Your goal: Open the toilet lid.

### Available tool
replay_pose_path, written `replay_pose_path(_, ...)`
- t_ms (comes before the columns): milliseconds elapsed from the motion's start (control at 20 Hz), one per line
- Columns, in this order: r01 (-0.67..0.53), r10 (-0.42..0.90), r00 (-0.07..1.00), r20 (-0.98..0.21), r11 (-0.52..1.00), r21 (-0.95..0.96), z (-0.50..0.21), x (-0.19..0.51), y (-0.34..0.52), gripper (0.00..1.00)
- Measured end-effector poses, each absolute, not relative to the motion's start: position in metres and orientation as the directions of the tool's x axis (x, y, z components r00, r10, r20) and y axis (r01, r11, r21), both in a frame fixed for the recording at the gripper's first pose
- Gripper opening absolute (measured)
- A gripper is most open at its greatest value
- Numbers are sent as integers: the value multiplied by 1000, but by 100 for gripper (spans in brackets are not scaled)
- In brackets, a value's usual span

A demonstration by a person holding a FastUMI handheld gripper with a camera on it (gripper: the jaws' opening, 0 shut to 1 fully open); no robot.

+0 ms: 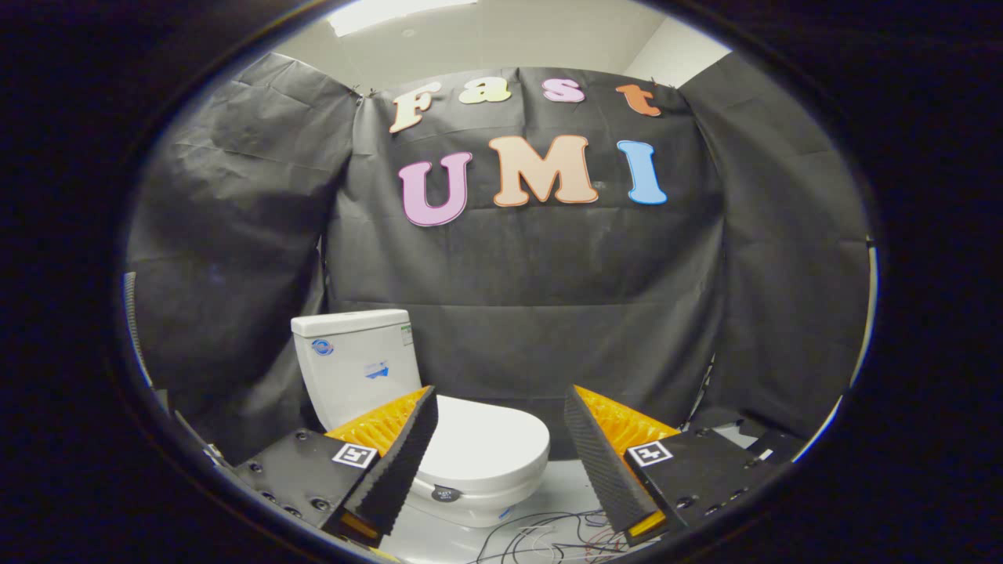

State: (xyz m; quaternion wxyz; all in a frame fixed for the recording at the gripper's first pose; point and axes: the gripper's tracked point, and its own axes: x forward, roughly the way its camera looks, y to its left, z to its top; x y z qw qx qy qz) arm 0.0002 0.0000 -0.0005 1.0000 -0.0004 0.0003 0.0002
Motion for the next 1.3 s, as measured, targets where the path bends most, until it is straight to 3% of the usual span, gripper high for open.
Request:
replay_pose_path(850,-6,6,1000,-6,1000,-8,-3,9,1,100)
replay_pose_path(1300,-49,51,998,43,998,-48,7,98,34,99)
